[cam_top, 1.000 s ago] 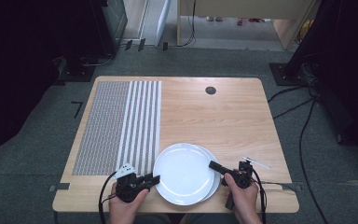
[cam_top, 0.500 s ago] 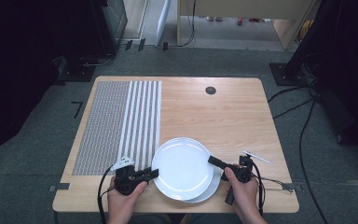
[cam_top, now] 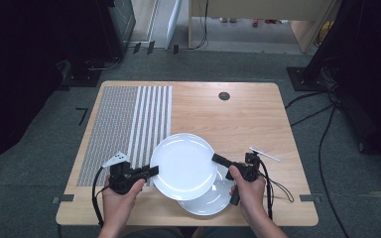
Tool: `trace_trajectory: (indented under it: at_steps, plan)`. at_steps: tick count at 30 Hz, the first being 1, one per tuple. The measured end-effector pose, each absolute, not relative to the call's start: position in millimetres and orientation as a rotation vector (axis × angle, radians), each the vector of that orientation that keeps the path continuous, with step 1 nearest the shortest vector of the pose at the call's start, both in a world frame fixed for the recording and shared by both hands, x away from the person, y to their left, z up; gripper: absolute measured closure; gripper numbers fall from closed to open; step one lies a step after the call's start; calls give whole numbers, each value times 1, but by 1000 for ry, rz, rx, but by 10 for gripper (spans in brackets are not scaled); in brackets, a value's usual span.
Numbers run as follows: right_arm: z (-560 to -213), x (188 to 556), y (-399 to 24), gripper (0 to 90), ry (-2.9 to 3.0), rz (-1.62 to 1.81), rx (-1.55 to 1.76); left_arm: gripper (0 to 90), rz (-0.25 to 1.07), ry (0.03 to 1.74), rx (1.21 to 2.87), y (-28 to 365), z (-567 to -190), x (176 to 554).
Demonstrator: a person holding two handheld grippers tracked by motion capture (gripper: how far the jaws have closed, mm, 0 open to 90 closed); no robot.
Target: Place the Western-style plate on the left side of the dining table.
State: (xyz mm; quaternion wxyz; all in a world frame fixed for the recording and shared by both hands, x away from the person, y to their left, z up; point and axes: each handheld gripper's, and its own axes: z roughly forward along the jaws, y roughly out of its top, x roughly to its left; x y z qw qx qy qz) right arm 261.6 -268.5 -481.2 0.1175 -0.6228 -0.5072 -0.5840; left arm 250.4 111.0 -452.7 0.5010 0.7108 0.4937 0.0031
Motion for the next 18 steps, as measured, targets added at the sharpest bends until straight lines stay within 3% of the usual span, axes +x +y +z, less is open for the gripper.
trace_trajectory:
  at_steps: [18]
  plan:
    - [-445, 301, -222, 879, -1546, -1755, -1760, 717, 27, 1249, 1656, 156, -433, 284]
